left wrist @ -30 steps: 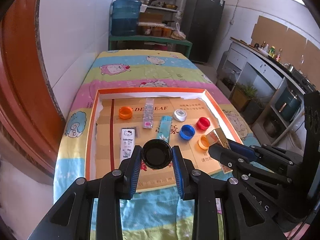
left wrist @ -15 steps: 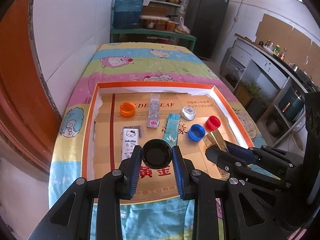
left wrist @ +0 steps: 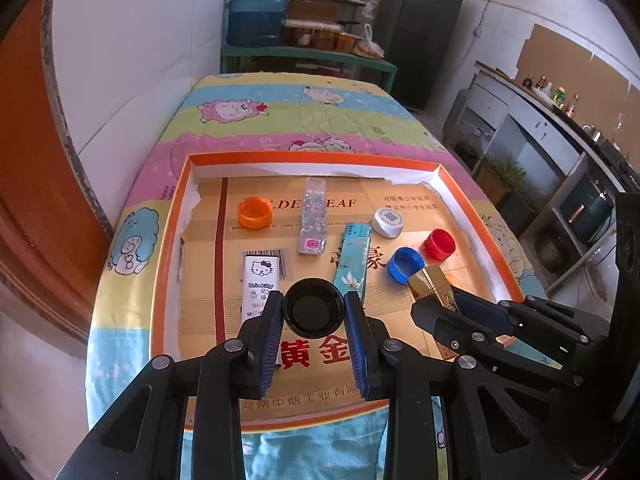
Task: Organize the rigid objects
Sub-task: 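Carry the black cap with the left gripper while the right gripper carries the gold lighter over the tray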
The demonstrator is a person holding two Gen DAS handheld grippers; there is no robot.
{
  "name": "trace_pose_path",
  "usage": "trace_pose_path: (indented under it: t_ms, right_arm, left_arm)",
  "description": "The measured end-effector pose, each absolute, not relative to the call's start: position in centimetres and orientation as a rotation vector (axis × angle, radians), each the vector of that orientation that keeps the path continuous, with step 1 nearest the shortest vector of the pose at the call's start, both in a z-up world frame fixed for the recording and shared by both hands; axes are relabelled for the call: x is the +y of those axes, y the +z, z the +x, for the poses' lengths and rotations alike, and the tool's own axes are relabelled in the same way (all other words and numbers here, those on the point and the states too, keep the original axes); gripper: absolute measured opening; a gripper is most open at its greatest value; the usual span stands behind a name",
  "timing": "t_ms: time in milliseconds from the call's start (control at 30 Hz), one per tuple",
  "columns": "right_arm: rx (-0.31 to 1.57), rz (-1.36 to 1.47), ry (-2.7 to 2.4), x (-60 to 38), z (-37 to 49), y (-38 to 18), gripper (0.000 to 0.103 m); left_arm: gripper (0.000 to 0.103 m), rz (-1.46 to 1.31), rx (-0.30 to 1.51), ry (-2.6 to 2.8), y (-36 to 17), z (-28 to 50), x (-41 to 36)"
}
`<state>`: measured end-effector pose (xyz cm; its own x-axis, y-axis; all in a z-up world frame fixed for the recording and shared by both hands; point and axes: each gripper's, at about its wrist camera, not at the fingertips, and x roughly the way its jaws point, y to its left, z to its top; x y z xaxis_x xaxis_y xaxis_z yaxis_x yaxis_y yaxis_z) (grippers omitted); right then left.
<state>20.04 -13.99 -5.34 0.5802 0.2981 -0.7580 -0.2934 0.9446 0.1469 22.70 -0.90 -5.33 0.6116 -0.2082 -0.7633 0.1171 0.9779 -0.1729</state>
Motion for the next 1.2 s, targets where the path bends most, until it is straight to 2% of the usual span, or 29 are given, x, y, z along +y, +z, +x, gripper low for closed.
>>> trace_pose_path:
  t_ms: [1200]
  right_arm:
    - [0.932, -0.013, 0.332, -14.0, 21.2, -7.8, 0.019]
  left_arm:
    - [0.031, -0.081, 0.950, -0.195, -8.1, 25.0, -2.0]
